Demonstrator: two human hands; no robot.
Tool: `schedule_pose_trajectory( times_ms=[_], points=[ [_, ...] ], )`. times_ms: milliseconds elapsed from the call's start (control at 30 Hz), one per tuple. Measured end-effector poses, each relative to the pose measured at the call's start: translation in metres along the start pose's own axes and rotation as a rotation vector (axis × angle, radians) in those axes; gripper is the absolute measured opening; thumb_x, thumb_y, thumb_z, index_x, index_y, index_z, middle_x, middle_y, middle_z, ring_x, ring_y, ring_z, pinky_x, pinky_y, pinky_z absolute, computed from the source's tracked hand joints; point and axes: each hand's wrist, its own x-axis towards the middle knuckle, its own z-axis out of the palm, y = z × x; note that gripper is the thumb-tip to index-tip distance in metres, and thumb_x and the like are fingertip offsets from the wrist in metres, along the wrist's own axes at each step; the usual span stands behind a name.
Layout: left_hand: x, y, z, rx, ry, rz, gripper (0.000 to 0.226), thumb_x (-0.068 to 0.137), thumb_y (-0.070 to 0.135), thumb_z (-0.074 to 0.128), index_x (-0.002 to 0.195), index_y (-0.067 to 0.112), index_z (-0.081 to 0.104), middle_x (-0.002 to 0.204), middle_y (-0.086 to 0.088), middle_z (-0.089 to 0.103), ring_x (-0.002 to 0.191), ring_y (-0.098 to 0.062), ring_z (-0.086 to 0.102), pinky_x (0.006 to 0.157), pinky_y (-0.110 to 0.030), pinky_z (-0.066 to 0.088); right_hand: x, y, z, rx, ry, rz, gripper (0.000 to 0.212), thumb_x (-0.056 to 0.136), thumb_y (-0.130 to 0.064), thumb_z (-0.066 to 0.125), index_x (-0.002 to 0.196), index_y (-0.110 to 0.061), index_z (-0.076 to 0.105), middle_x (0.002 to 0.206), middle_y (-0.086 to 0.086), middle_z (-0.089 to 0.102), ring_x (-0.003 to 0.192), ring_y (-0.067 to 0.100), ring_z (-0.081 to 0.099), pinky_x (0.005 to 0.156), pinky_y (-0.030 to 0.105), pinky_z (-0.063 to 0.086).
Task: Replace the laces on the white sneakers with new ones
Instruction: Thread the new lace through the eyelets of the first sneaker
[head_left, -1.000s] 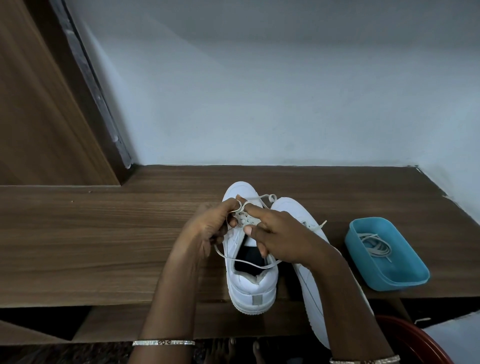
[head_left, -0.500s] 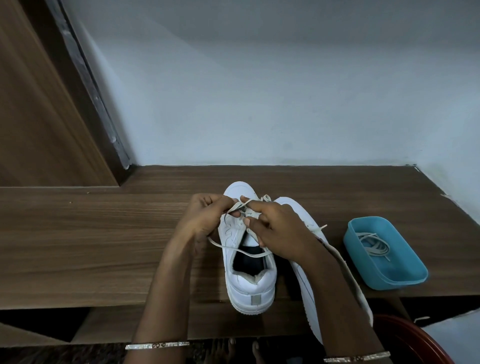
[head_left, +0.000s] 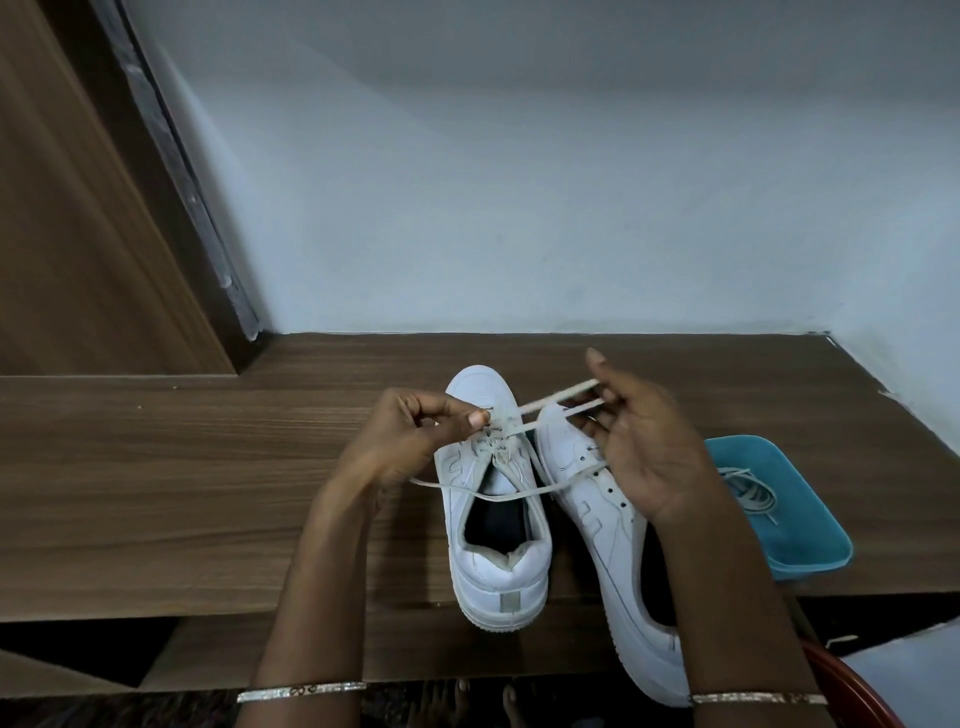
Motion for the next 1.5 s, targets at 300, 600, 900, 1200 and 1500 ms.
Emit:
schedule_pose_trajectory(
  times_ms=[300, 600, 900, 1200, 1500],
  points=[
    [0.002, -0.005, -0.004, 0.083, -0.057, -0.033, 0.023, 0.075, 0.024, 0.082, 0.093, 0.011, 0.08, 0.094, -0.001, 0.078, 0.099, -0.012, 0.072, 0.091, -0.026, 0.052, 0.003, -0.016, -0.045, -0.374, 0.35, -0.146, 0.037, 0.078, -0.036, 0.082, 0.056, -0.016, 0.06, 0.046, -0.003, 0.039, 0.038, 0.01, 0.031, 0.04, 0.021, 0.03],
    [0.004, -0.008, -0.005, 0.227, 0.015, -0.01, 0.008, 0.089, 0.017, 0.072, 0.082, 0.016, 0.077, 0.064, 0.01, 0.07, 0.049, 0.005, 0.051, 0.051, -0.009, 0.038, 0.003, -0.016, -0.049, -1.373, 0.327, -0.448, 0.032, 0.067, -0.05, 0.084, 0.062, -0.024, 0.066, 0.06, -0.013, 0.062, 0.061, 0.003, 0.058, 0.062, 0.027, 0.039],
    [-0.001, -0.01, -0.027, 0.205, 0.043, 0.009, 0.018, 0.084, 0.034, 0.075, 0.079, 0.016, 0.077, 0.069, -0.006, 0.063, 0.064, -0.016, 0.049, 0.058, -0.023, 0.037, 0.003, -0.017, -0.059, -1.293, 0.076, -0.33, 0.017, 0.072, -0.047, 0.083, 0.071, -0.032, 0.075, 0.065, -0.017, 0.07, 0.065, -0.001, 0.065, 0.067, 0.028, 0.05],
    [-0.002, -0.014, -0.017, 0.237, -0.186, -0.001, 0.016, 0.09, 0.017, 0.07, 0.106, 0.016, 0.072, 0.093, -0.017, 0.069, 0.086, -0.02, 0.063, 0.084, -0.043, 0.053, 0.0, 0.019, 0.005, -1.235, -0.311, -0.341, 0.012, 0.078, -0.034, 0.082, 0.085, -0.026, 0.075, 0.074, -0.01, 0.071, 0.071, -0.001, 0.065, 0.063, 0.012, 0.046],
    [-0.002, -0.015, -0.014, 0.11, -0.24, -0.121, 0.022, 0.086, 0.01, 0.074, 0.107, 0.008, 0.069, 0.08, -0.014, 0.064, 0.074, -0.014, 0.06, 0.073, -0.026, 0.047, 0.003, 0.016, 0.0, -1.139, -0.344, -0.353, 0.008, 0.079, -0.026, 0.082, 0.075, -0.024, 0.077, 0.064, -0.009, 0.07, 0.054, 0.002, 0.058, 0.057, 0.025, 0.047]
  ],
)
